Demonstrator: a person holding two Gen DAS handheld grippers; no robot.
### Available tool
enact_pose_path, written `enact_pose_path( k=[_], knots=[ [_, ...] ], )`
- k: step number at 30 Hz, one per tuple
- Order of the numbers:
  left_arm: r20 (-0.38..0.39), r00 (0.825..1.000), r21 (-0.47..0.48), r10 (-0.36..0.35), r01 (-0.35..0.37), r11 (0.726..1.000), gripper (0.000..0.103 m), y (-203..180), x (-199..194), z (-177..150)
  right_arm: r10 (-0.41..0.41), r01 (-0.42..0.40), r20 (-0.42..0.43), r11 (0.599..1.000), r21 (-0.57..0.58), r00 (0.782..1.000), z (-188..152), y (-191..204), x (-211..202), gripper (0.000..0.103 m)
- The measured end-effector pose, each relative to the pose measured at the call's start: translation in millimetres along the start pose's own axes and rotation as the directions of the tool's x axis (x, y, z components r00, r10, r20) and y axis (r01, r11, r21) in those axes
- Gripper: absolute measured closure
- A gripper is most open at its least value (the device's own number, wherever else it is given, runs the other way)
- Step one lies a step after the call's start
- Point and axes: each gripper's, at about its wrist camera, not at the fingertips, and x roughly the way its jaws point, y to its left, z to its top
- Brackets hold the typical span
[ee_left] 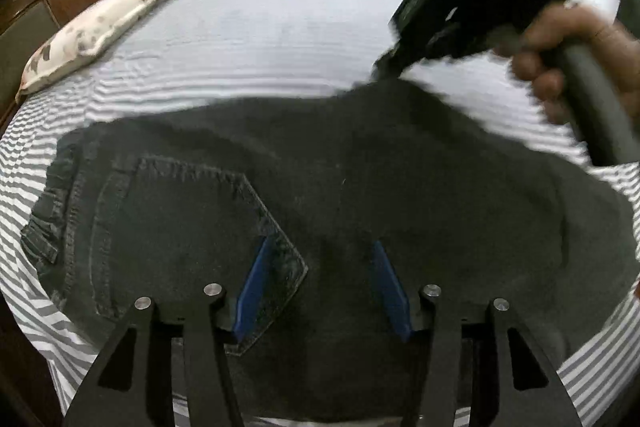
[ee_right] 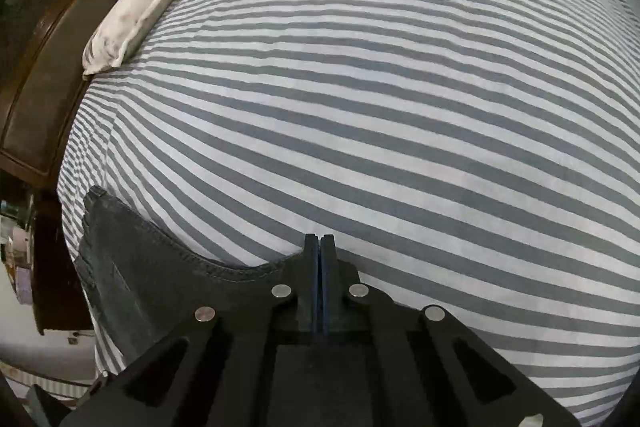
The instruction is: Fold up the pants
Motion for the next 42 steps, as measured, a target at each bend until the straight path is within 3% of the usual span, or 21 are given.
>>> enact_pose_path(
  k=[5,8,13,21,27,30,35,42],
  knots=[
    [-0.008,0.999,0.007,0.048,-0.048,0.999,0.041,-1.5,10.8,-1.0,0.055,-0.059,0.083,0.997,0.040,0.995,-27.2,-10.4,-54.0,0.097],
    [-0.001,0.997,0.017,0.073,-0.073,0.997,0.038,-5.2,12.5,-3.0,0.040,-0.046,0.087,0.996,0.070,0.995,-68.5,-22.8,-78.7,0.092],
    [0.006,0.996,0.009,0.085,-0.085,0.996,0.036,-6.5,11.6,-4.7,-0.010,-0.011,0.086,0.971,0.238,0.996,-161.1,-73.9,-105.9,0.085],
    [0.031,0.994,-0.002,0.108,-0.108,0.994,0.034,-8.0,6.0,-8.3,-0.141,0.046,0.133,0.837,0.546,0.981,-300.2,-174.8,-167.4,0.079],
    [0.085,0.982,-0.004,0.171,-0.172,0.985,0.034,-14.9,-9.6,-12.3,-0.223,0.039,0.185,0.730,0.682,0.957,-375.6,-238.9,-211.8,0.073],
    [0.119,0.972,0.034,0.202,-0.207,0.978,0.034,-27.2,-21.3,-15.8,-0.197,-0.024,0.213,0.678,0.735,0.957,-409.3,-260.7,-217.3,0.073],
    [0.177,0.969,0.138,0.173,-0.199,0.970,0.034,-54.9,-41.8,-20.3,-0.138,-0.087,0.223,0.633,0.769,0.965,-440.2,-266.3,-195.8,0.073],
    [0.147,0.981,0.231,0.124,-0.156,0.960,0.034,-93.9,-46.2,-27.4,-0.074,-0.209,0.298,0.554,0.806,0.952,-460.2,-287.4,-166.8,0.073]
  ],
)
